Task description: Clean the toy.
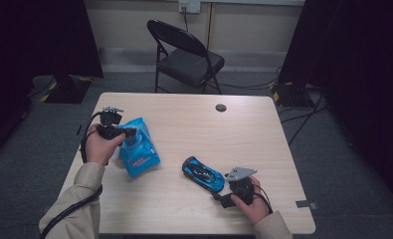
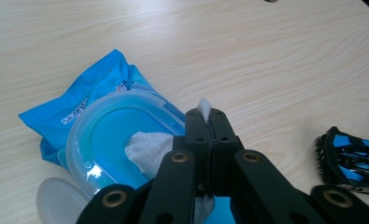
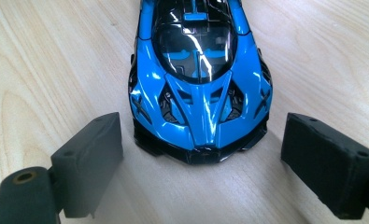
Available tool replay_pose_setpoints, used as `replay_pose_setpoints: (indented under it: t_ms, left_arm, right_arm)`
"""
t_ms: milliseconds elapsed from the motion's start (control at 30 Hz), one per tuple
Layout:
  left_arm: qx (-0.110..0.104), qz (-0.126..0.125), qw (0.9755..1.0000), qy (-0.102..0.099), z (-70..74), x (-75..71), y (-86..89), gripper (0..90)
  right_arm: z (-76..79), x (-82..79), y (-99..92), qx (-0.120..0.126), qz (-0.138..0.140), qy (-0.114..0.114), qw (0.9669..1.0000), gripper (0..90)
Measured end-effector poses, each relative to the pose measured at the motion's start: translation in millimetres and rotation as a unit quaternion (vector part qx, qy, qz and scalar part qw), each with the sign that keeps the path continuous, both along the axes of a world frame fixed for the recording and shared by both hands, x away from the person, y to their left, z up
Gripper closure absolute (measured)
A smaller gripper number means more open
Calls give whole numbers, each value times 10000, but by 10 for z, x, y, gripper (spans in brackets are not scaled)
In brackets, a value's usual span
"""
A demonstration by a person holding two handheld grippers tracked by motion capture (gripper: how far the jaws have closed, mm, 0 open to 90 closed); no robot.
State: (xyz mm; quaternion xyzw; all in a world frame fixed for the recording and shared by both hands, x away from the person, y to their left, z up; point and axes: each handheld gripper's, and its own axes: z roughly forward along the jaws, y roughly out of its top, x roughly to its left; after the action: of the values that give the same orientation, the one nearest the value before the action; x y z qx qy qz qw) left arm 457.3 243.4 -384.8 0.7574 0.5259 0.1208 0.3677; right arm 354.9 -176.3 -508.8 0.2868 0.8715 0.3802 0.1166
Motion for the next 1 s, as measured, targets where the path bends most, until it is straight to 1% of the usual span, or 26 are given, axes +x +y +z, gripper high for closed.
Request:
replay_pose_setpoints:
  t_ms: [67,133,233,267,433,500,600,633,767,867,967,1000]
  left_arm:
    - [27,-4,10000,14,3,-1,1,891]
    - [4,25,10000,-58,9,-5,5,885]
    - [43,65,9999,-99,22,-12,6,883]
    - [76,42,9999,-109,29,-16,0,882]
    - [92,58,9998,-154,83,-37,-6,883]
    - [179,66,9997,-134,108,-44,-9,893]
    - [191,49,9998,-64,125,-55,-15,900]
    - [164,45,9998,-35,128,-58,-17,900]
    - [111,75,9999,-41,132,-69,-24,900]
    - [8,130,9999,-114,181,-75,-17,900]
    - [71,116,9998,-124,245,-83,-20,900]
    - [55,100,9998,-133,262,-86,-20,900]
  right_arm:
    - [0,0,0,0,0,-1,10000,125]
    - [0,0,0,0,0,0,10000,125]
    - [0,0,0,-1,0,0,10000,125]
    - [0,0,0,1,0,0,10000,125]
    - [0,0,0,0,0,-1,10000,125]
    - [0,0,0,-1,0,-1,10000,125]
    - [0,0,0,0,-1,-1,10000,125]
    - [0,-1,1,1,-3,2,10000,125]
    - [0,0,0,0,0,-2,10000,125]
    - [0,0,0,-1,0,-2,10000,125]
    - [0,-1,1,3,-9,0,10000,125]
    - [0,-1,1,2,-7,0,10000,125]
